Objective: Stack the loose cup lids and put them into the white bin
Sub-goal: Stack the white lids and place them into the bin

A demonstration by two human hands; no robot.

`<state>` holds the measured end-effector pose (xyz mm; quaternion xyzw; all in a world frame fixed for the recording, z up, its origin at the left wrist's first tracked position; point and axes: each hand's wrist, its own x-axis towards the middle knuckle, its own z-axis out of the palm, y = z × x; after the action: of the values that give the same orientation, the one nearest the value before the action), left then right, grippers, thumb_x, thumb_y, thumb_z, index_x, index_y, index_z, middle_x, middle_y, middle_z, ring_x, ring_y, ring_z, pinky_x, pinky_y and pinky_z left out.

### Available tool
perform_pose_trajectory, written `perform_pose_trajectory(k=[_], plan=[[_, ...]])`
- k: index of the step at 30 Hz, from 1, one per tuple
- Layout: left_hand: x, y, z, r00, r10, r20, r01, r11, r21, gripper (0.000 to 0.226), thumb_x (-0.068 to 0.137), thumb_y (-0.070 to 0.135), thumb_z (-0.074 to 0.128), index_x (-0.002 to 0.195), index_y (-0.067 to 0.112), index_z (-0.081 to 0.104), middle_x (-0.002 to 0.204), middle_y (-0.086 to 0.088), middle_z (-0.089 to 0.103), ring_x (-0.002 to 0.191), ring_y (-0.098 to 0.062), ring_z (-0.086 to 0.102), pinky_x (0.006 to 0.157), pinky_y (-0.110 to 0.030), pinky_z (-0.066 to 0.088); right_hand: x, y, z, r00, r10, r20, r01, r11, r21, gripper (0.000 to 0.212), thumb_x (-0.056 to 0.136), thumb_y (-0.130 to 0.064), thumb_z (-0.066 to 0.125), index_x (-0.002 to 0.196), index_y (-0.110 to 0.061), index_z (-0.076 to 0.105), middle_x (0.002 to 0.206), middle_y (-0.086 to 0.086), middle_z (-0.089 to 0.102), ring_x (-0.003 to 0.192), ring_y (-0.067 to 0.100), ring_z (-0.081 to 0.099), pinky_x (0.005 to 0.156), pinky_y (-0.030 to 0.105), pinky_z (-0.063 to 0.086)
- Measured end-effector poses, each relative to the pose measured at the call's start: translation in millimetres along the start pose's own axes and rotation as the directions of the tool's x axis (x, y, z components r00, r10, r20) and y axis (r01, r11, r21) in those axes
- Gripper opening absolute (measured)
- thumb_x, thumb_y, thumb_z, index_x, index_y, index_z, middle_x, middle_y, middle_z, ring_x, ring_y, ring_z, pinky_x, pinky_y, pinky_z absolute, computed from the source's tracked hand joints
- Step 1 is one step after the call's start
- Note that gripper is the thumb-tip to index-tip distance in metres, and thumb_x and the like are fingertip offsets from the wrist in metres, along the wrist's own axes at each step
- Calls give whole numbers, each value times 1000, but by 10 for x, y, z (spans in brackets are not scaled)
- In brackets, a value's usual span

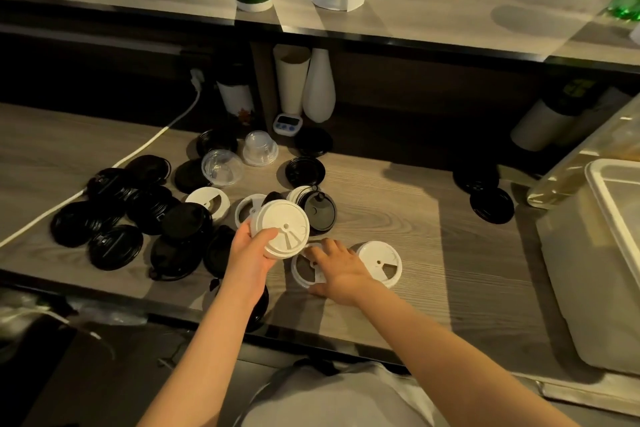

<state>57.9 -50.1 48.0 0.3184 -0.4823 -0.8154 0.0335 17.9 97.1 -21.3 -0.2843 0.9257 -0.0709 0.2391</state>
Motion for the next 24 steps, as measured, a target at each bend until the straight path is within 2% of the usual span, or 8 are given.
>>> perform_pose_trajectory(k=[4,7,11,15,17,19,22,24], plan=[[40,-3,1,999,10,-39,-9,999,35,38,91,-3,48,127,9,48,103,-3,61,94,-16,60,76,-32,50,-106,143,-102,996,38,-76,-8,932,362,75,74,-44,73,138,-25,39,137,3,38,124,25,42,99,33,40],[61,-17,42,999,17,-47,-15,998,55,33,90,-2,50,120,13,50,102,-1,61,101,-21,58,83,-35,49,-250,249,-190,978,124,-169,-18,853,521,70,69,-42,77,130,-28,47,129,-3,42,118,19,45,95,29,40],[60,-91,204,1000,-12,-15,13,998,58,31,91,0,51,118,15,50,103,-2,60,94,-17,58,73,-32,49,-492,377,-354,896,287,-339,53,689,722,67,59,-46,78,120,-32,54,115,-8,45,105,13,47,88,27,43],[43,-236,468,988,-130,78,125,990,69,27,95,16,49,122,12,53,115,-10,63,99,-21,62,77,-36,51,-657,424,-520,813,311,-492,178,672,719,66,68,-32,82,125,-27,49,117,-13,47,107,3,47,88,16,40],[-13,-281,639,968,-206,143,197,978,72,29,97,30,45,114,13,61,108,-7,68,96,-20,64,73,-33,50,-702,443,-575,824,252,-507,184,728,660,73,69,-34,82,131,-27,45,122,-14,45,111,1,44,89,13,37],[-81,-319,789,944,-266,194,253,963,91,34,97,37,41,107,15,65,98,-5,70,89,-18,64,68,-30,49,-741,483,-589,846,190,-498,172,786,593,80,69,-38,81,137,-25,41,129,-11,44,116,5,43,93,18,36],[-160,-377,936,927,-272,258,246,961,127,37,92,29,50,122,7,56,113,-13,65,89,-19,64,61,-28,51,-868,603,-609,848,166,-504,152,834,530,83,72,-43,77,142,-23,36,139,-8,41,126,9,40,99,20,34],[-212,-386,1023,903,-265,339,213,960,182,27,92,17,52,116,8,55,104,-12,67,82,-16,67,56,-26,53,-994,711,-651,840,159,-518,130,869,478,82,74,-46,74,143,-24,36,144,-8,38,130,5,34,100,10,25]])
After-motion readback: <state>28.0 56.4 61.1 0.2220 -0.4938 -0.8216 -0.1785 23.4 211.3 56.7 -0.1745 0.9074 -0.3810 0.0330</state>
